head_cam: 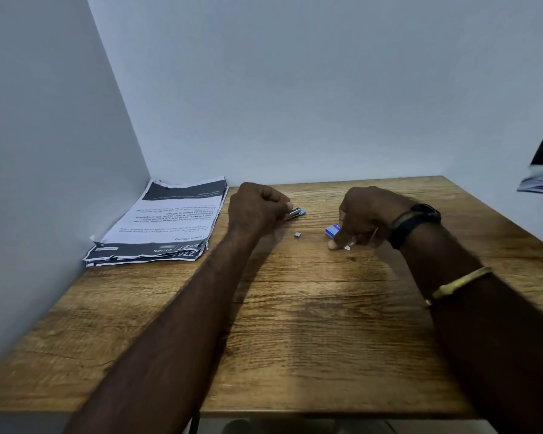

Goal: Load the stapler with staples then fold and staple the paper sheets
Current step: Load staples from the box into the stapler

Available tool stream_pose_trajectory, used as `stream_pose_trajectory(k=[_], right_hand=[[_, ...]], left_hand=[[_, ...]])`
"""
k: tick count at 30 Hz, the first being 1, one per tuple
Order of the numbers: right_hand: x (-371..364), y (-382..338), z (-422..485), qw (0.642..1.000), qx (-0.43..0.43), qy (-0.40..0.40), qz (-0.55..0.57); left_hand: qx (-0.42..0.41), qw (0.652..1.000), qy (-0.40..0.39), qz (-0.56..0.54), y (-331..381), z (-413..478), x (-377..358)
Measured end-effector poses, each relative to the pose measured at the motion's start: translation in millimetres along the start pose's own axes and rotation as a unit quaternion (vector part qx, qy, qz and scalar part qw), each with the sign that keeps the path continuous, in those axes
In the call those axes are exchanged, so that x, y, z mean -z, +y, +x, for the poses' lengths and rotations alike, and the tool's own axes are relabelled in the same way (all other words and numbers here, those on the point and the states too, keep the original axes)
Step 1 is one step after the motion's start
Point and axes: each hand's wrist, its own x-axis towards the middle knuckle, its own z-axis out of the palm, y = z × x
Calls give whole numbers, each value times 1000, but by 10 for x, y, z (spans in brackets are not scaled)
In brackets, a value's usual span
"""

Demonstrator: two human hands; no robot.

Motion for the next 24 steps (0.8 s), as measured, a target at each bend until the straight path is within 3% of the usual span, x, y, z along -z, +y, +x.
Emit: stream_pose_trajectory(k=[4,9,13,19,24], right_hand=[[-88,-127,59,984,96,148,17],[-385,-334,142,966,219,141,-3],[-445,-351,211,957,239,161,-18],[-439,-344,258,956,243,165,0],[-361,-297,295,941,229,226,103]], left_hand=[[-36,996,58,51,11,13,69],[-28,991,46,119,-16,49,145],[2,984,-1,180,-81,68,120],[54,976,0,209,-180,76,63],[31,975,5,222,-216,53,23]])
